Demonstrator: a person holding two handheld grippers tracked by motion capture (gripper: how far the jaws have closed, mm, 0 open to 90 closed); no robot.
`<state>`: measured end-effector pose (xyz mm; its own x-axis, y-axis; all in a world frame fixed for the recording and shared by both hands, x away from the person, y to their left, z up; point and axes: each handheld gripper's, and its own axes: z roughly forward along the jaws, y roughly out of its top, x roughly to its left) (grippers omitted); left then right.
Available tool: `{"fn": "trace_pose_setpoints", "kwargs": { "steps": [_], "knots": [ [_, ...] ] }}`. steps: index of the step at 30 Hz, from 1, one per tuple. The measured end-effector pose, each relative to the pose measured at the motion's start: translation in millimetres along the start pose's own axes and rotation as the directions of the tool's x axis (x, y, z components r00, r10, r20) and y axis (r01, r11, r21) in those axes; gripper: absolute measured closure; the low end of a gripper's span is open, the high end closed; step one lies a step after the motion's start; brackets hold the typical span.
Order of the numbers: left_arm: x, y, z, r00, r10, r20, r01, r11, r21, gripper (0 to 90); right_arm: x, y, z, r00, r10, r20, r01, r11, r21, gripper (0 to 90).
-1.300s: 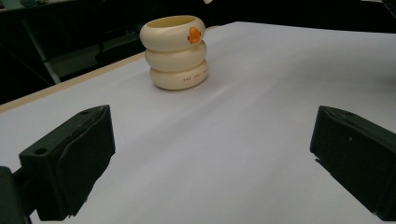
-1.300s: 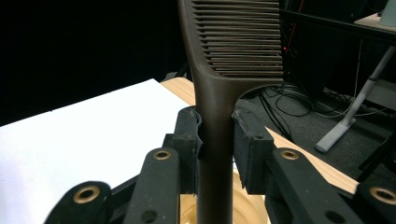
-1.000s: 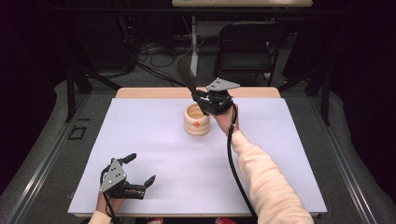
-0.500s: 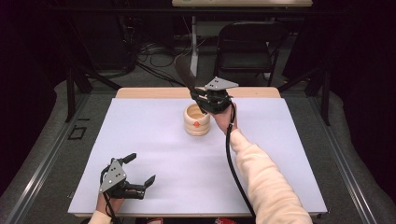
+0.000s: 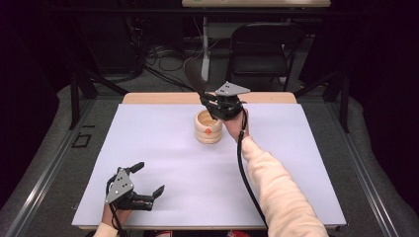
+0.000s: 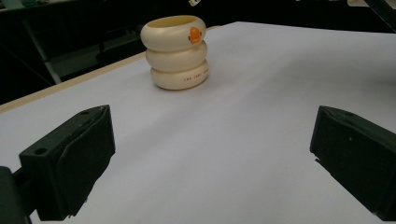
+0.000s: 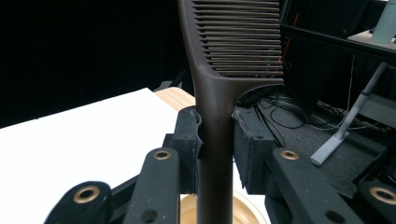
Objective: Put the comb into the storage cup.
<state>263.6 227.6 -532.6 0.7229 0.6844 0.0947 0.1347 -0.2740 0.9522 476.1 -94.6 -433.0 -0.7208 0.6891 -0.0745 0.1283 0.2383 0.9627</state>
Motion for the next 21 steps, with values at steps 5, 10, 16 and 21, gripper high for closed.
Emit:
{"fn": "trace_pose_setpoints", "kwargs": {
  "steps": [5, 10, 16, 21],
  "knots": [
    [0.0, 0.0, 0.0, 1.0, 0.0, 0.0, 0.0, 1.0, -0.003, 0.2, 1.0, -1.4, 3.3, 1.0, -0.005, 0.0, 0.005, 1.0, -0.001, 72.5],
    [-0.1, 0.0, 0.0, 1.0, 0.001, 0.001, -0.001, 1.0, -0.002, 0.2, 1.5, -3.6, 7.0, 1.0, -0.005, 0.0, 0.005, 1.0, -0.01, 72.4],
    [-0.1, 0.0, -0.1, 1.0, 0.0, 0.0, 0.0, 1.0, -0.003, 0.2, 2.2, -6.4, 10.8, 1.0, -0.005, -0.002, 0.005, 1.0, -0.017, 72.4],
    [-0.1, 0.0, -0.2, 1.0, 0.0, 0.001, 0.0, 1.0, -0.004, 0.2, 2.5, -9.5, 14.0, 1.0, -0.005, -0.004, 0.005, 1.0, -0.017, 72.4]
  ]
}}
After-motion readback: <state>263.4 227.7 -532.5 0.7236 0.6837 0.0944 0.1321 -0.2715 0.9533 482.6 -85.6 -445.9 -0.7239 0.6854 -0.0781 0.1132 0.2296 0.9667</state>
